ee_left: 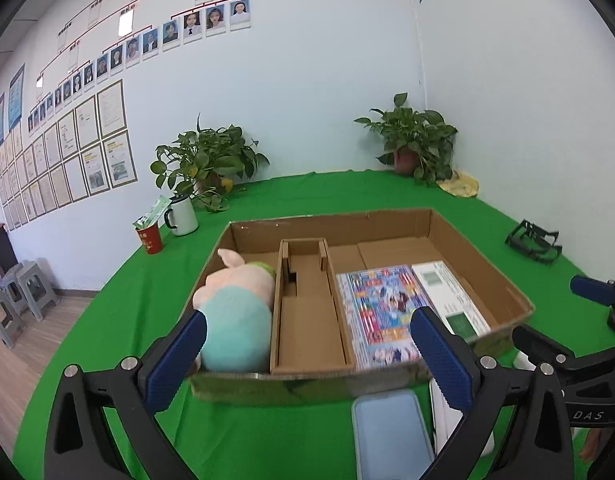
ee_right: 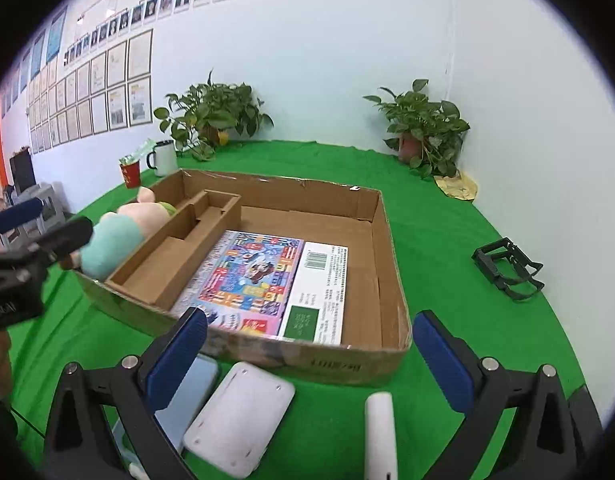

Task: Organize objects
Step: 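Withdraw the right gripper toward the remaining items on the table, then grasp the white handheld device by its handle with the right gripper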

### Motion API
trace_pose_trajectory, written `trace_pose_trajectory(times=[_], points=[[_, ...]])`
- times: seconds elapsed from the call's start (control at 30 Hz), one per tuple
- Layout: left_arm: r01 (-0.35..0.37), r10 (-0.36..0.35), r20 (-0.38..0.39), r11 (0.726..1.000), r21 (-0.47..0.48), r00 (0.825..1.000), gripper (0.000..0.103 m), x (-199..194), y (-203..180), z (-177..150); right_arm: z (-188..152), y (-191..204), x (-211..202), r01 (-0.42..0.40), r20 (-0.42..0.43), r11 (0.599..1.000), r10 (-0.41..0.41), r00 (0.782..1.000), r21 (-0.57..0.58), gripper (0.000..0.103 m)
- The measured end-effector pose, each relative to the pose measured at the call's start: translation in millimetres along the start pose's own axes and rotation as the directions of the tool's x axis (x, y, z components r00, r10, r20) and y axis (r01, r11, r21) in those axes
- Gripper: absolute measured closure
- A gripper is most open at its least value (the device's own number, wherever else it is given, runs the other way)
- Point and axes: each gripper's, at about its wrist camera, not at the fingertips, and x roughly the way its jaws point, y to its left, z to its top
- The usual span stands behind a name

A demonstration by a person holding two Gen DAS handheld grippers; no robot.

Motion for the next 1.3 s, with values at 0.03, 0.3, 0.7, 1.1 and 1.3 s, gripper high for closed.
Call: trace_pose_trajectory(times=[0.03,0.3,0.7,1.1,1.3], points=[[0.000,0.000,0.000,1.000,0.001,1.000,0.000,-7.0,-1.8,-6.6,-4.2,2.9,-4.5,-0.002,0.006,1.000,0.002,1.000,0.001,0.001],[-0.007,0.007,0.000,0.999,-0.046,1.000,0.001,-58.9,-12.2,-46.2,-30.1,19.4,-39.6,0.014,0.060,1.000,-0.014,0.998,-0.011,0.001],[-0.020,0.018,-0.044,0.999,-0.045,0.999,0.045,-68.4,-18.4,-55.6,-45.0,-0.4,-59.1,-0.062,0.064,0.995,0.057,0.996,0.080,0.015],[0.067,-0.074,-0.087,0.994,-0.081,0.993,0.001,-55.2,-20.3,-64.3,-55.6,-47.0,-36.3,-0.092,-0.047,0.986,0.099,0.994,0.136,0.008],[0.134,-0.140,-0.153,0.990,-0.052,0.978,0.001,-42.0,-34.6,-70.3,-61.8,-86.4,1.9,-0.151,-0.196,0.962,0.198,0.960,0.229,0.001]])
